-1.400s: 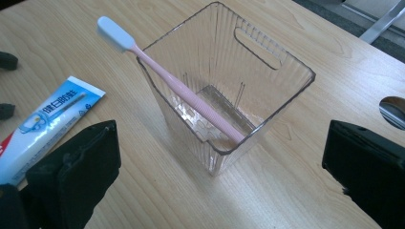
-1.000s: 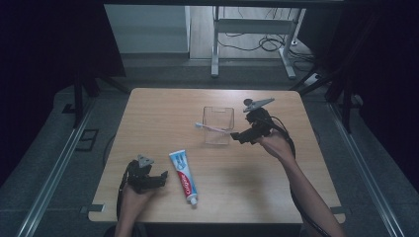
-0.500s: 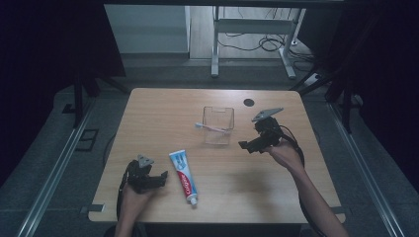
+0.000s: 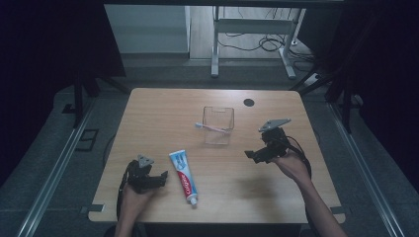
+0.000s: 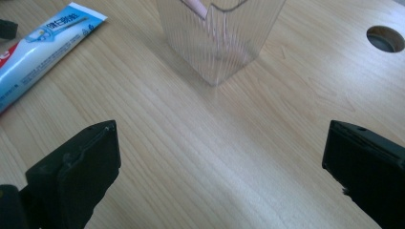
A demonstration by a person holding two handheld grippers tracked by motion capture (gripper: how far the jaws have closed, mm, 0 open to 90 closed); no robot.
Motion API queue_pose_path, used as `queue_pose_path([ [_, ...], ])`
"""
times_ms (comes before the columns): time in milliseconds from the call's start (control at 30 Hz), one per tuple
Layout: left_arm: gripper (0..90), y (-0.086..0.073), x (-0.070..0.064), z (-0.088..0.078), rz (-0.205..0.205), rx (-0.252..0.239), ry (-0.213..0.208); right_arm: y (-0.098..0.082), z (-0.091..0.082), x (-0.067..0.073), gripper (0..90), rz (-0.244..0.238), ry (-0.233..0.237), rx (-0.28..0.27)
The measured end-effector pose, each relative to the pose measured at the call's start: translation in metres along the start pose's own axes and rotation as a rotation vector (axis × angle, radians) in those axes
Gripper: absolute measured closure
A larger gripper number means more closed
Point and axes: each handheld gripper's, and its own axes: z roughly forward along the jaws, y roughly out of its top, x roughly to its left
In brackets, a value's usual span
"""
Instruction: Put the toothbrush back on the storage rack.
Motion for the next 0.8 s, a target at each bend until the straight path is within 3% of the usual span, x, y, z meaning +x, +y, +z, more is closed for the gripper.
queue_pose_path([
  [800,14.4,0.0,-0.001,0.0,-0.007,-0.006,-0.001,-0.064,-0.011,0.01,0.0,0.027,-0.032,0.019],
])
